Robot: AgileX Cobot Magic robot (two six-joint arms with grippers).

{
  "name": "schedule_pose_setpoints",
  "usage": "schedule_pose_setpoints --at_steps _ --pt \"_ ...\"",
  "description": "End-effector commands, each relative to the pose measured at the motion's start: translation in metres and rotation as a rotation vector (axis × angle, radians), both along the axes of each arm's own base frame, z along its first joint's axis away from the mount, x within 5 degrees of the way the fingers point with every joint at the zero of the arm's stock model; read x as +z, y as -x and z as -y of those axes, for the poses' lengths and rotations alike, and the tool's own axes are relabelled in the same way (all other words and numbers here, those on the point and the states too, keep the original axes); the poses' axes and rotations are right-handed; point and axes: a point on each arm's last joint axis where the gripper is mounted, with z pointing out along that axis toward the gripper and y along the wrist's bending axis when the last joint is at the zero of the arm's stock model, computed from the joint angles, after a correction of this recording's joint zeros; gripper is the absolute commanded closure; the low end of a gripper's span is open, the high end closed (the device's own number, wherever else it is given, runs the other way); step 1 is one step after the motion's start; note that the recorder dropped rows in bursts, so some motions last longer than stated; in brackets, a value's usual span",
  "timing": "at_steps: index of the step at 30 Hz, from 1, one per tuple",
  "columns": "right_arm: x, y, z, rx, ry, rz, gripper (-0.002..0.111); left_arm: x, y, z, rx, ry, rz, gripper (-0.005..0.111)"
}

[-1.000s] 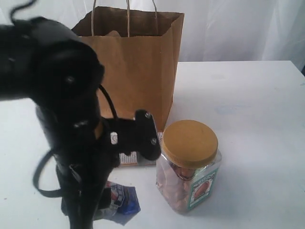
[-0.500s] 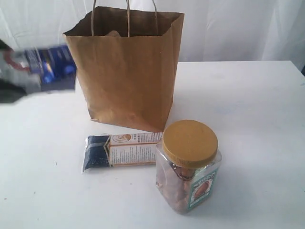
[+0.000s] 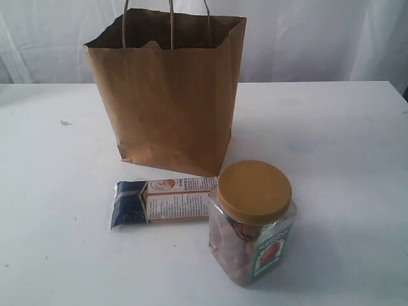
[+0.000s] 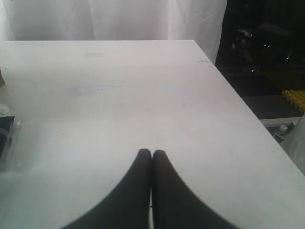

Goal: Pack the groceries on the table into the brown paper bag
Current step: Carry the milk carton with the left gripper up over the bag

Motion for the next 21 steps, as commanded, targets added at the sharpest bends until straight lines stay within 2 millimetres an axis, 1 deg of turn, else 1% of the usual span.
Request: schedule_pose_setpoints --at_steps 1,2,4,6,9,11,13,14,15,18,19,21 --pt "0.0 0.0 0.0 0.002 0.007 0.01 0.108 -0.006 -0.052 -0.008 0.054 0.274 -0.002 0.107" --pt "0.0 0.0 0.0 0.002 0.007 0.01 0.108 -0.006 -0.059 -0.01 0.021 0.41 -0.025 0.107" --pt "0.0 0.0 0.0 0.002 0.007 0.01 0.108 -0.002 -0.075 -0.013 -0.118 0.695 -0.053 0.107" --pt "0.0 0.0 0.0 0.002 0.007 0.01 0.108 0.005 -0.087 -0.017 -0.259 0.837 -0.06 0.107" --pt "0.0 0.0 0.0 0.002 0.007 0.01 0.108 0.008 -0.1 -0.016 -0.426 0.993 -0.122 0.107" --pt "0.0 0.0 0.0 0.002 0.007 0.01 0.108 0.005 -0.108 -0.011 -0.488 1.036 -0.168 0.107" --pt "0.0 0.0 0.0 0.002 0.007 0.01 0.108 0.0 -0.116 -0.003 -0.533 1.028 -0.196 0.107" --pt "0.0 0.0 0.0 0.002 0.007 0.01 0.108 -0.005 -0.123 0.005 -0.592 1.019 -0.227 0.107" --pt "0.0 0.0 0.0 0.002 0.007 0.01 0.108 -0.007 -0.126 0.008 -0.622 1.014 -0.239 0.107" --pt "0.0 0.0 0.0 0.002 0.007 0.01 0.108 -0.016 -0.146 0.016 -0.631 0.974 -0.243 0.107" --pt "0.0 0.0 0.0 0.002 0.007 0.01 0.108 -0.018 -0.15 0.017 -0.634 0.966 -0.246 0.107" --pt "0.0 0.0 0.0 0.002 0.007 0.01 0.108 -0.028 -0.158 0.025 -0.694 0.959 -0.286 0.107"
